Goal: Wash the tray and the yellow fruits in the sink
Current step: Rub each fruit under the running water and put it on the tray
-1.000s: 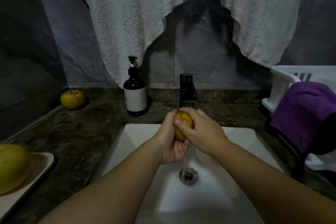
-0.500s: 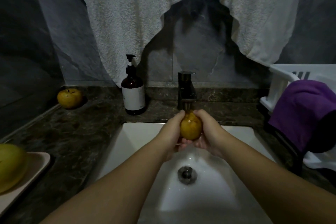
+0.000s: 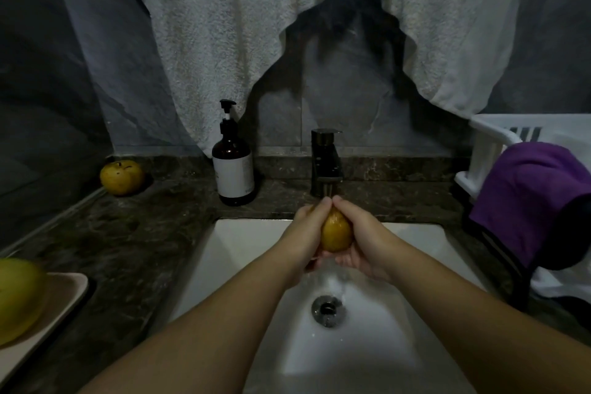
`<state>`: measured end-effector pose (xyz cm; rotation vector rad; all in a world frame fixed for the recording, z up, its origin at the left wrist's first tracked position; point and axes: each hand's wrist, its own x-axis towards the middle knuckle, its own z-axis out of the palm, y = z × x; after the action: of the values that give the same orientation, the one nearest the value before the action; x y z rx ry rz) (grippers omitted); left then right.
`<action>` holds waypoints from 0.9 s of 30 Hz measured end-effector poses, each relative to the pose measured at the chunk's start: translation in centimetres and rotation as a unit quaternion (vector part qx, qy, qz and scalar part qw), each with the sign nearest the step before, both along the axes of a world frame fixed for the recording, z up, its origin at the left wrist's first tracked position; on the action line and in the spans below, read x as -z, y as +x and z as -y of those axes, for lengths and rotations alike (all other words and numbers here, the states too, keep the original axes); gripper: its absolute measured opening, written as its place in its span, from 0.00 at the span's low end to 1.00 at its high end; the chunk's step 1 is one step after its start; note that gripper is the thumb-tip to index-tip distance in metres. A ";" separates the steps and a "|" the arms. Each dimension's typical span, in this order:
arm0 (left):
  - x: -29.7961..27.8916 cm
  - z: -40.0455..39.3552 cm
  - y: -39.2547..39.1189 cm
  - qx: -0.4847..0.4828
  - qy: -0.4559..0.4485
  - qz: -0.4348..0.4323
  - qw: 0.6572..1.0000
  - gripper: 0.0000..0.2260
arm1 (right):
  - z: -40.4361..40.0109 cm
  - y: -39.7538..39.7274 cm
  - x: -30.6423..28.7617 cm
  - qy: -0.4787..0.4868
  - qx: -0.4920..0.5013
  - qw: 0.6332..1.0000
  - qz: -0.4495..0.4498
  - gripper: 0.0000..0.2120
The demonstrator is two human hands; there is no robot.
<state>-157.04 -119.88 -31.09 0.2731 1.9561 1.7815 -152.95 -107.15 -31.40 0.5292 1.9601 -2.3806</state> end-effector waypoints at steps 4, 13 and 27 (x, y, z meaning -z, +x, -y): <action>0.4 0.1 -0.1 -0.009 -0.023 -0.033 0.999 0.20 | 0.4 0.0 0.0 0.094 -0.009 0.995 0.018 0.28; 0.5 0.0 -0.2 0.012 0.005 0.044 0.999 0.30 | 0.3 -0.4 -0.5 0.180 0.040 0.982 0.044 0.28; 0.2 0.3 0.1 0.006 0.062 0.123 0.990 0.29 | 0.7 0.1 -0.1 0.204 0.025 0.978 -0.033 0.23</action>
<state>-156.97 -120.15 -31.33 0.0984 1.6724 1.8369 -152.84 -107.85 -31.31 0.5182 2.5106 -2.0426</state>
